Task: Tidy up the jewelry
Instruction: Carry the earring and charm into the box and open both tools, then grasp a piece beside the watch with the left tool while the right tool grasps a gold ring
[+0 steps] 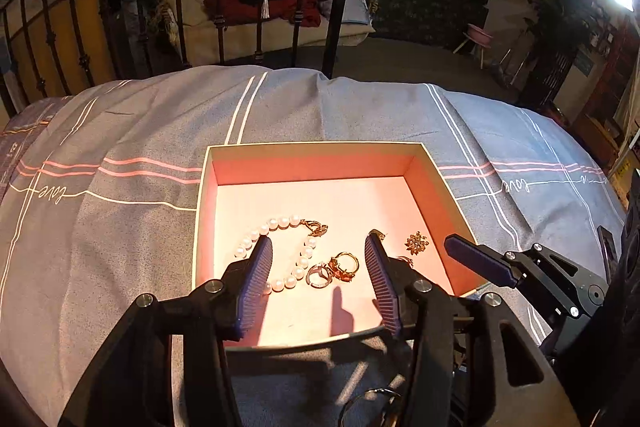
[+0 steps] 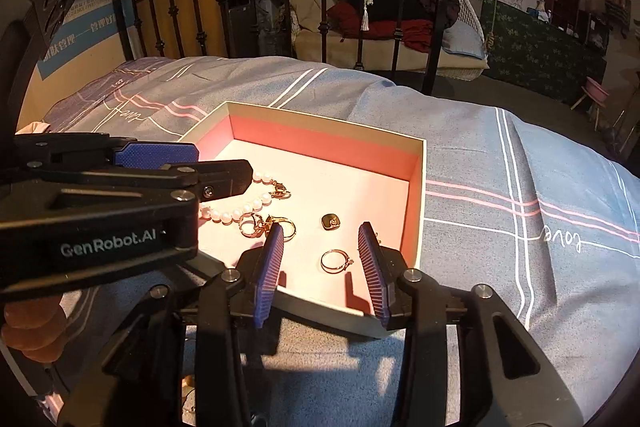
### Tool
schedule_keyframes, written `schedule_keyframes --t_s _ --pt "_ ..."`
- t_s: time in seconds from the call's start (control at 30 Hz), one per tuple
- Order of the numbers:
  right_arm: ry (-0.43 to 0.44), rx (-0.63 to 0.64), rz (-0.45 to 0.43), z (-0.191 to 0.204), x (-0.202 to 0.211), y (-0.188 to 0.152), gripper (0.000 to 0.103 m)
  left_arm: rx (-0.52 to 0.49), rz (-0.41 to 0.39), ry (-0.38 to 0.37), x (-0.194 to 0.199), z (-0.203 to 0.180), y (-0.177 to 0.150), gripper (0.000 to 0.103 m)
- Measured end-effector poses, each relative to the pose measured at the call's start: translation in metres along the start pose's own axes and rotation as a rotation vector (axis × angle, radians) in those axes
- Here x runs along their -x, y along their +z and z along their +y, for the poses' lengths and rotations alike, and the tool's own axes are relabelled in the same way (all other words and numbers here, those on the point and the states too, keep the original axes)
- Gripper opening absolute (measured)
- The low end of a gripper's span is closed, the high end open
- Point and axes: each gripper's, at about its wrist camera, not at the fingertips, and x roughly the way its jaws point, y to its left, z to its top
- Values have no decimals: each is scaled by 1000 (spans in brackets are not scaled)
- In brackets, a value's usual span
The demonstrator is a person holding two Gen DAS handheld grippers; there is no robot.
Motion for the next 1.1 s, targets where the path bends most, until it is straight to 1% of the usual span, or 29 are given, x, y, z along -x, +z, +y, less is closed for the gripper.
schedule_keyframes --t_s 0.1,0.17,0.27,0.4,0.5,0.53,0.6,0.67,0.73,0.8,0.97,1.1 --pt "6 -20 -28 -2 26 -13 40 6 -16 -21 21 2 -17 50" --pt "25 -36 -49 -2 47 -26 41 0 -23 -27 33 4 -35 51" --pt "42 -46 -65 0 76 -53 41 3 -9 -26 45 10 -66 52" --pt "63 -44 -15 6 92 -89 42 -8 44 -2 45 14 -103 52" --pt "76 -42 29 11 91 -111 42 -22 83 1 41 12 -123 52" --pt "75 -41 45 13 88 -117 42 -41 75 9 42 9 -128 52" --pt "72 -36 66 16 85 -124 42 -91 65 15 43 1 -131 53" --pt "65 -24 67 18 85 -126 42 -108 60 0 42 -4 -132 55" --pt "62 -20 70 19 84 -126 42 -148 55 19 40 -12 -134 55" --pt "64 -22 69 18 84 -127 42 -191 50 22 38 -20 -136 55" --pt "67 -14 77 19 82 -126 47 -242 68 -7 27 -33 -129 55" --pt "69 -13 76 19 82 -126 48 -288 82 -39 20 -45 -120 55"
